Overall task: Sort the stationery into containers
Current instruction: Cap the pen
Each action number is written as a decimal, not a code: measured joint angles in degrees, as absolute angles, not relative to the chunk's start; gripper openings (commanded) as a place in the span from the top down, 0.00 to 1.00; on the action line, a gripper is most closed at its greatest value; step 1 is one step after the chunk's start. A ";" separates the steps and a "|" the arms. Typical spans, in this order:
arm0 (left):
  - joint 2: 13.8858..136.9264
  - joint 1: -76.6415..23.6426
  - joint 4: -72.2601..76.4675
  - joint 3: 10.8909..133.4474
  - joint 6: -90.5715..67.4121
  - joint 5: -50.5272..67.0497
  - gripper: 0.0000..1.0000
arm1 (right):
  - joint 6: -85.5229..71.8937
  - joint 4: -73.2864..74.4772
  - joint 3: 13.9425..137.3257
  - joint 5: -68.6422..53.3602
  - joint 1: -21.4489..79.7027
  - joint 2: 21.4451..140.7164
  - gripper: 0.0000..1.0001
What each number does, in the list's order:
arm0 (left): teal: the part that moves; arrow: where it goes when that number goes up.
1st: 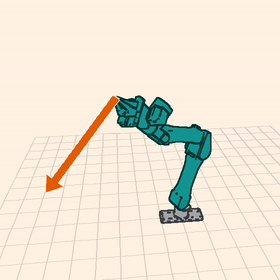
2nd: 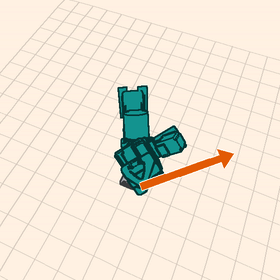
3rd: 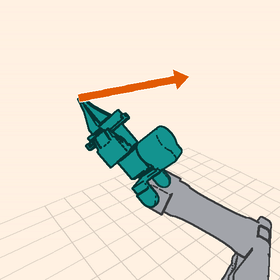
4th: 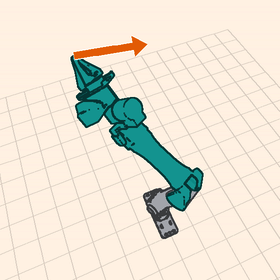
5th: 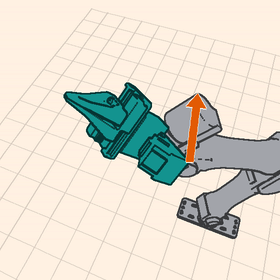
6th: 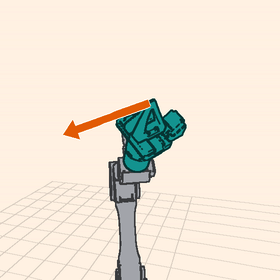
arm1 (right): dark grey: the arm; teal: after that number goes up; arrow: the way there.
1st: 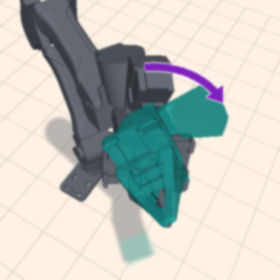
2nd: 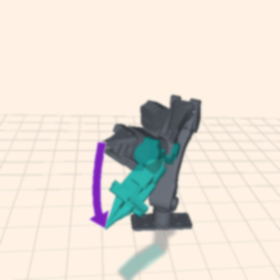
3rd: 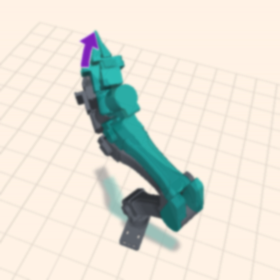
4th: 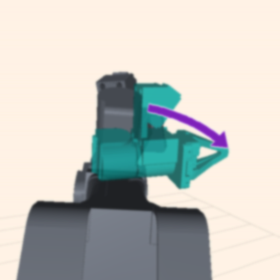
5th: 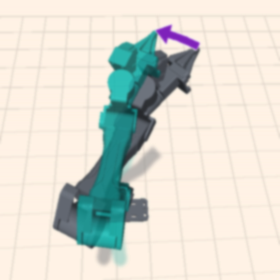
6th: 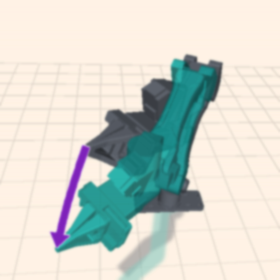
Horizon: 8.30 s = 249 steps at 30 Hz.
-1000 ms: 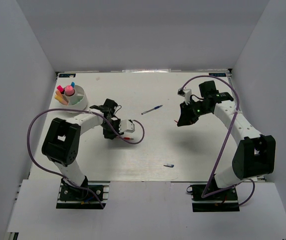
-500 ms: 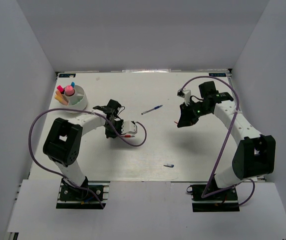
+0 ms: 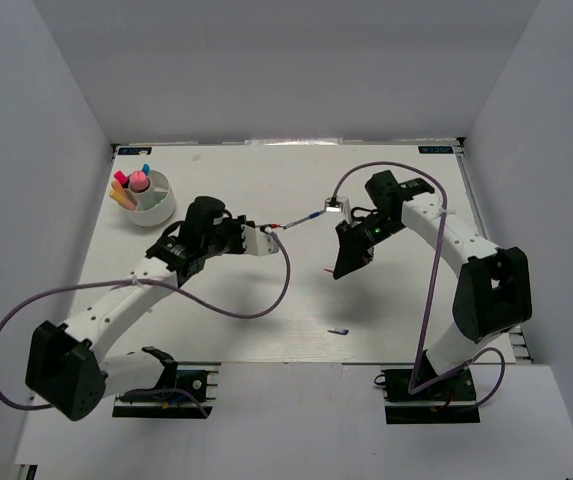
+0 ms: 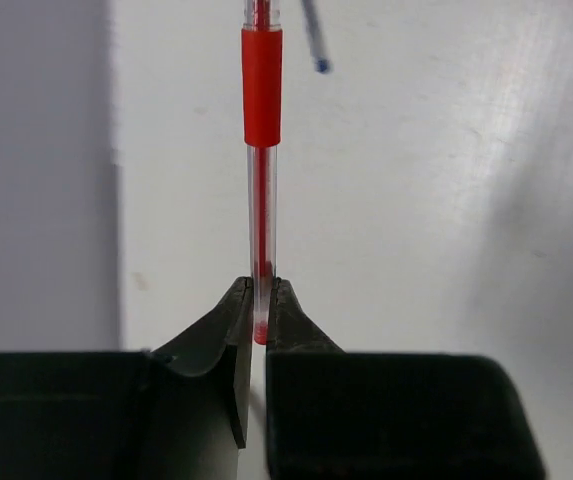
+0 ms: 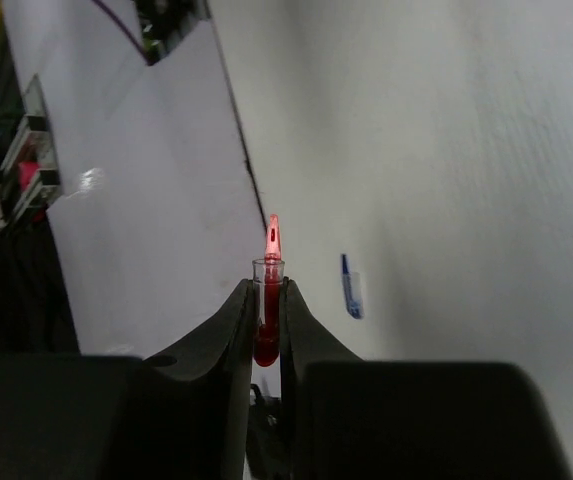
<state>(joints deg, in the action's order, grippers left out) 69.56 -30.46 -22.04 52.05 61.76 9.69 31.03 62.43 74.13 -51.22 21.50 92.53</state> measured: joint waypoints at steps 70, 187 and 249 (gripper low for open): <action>63.29 -49.76 -6.85 46.06 83.35 -12.47 1.00 | 23.31 57.93 86.91 -49.78 24.43 94.39 1.00; 53.52 -52.14 -6.07 41.54 92.55 -2.74 0.97 | 33.76 57.30 89.17 -47.92 31.57 91.72 1.00; 72.16 -30.70 -22.41 94.65 -19.25 -0.19 0.39 | 6.31 12.16 69.41 -37.19 28.99 75.26 1.00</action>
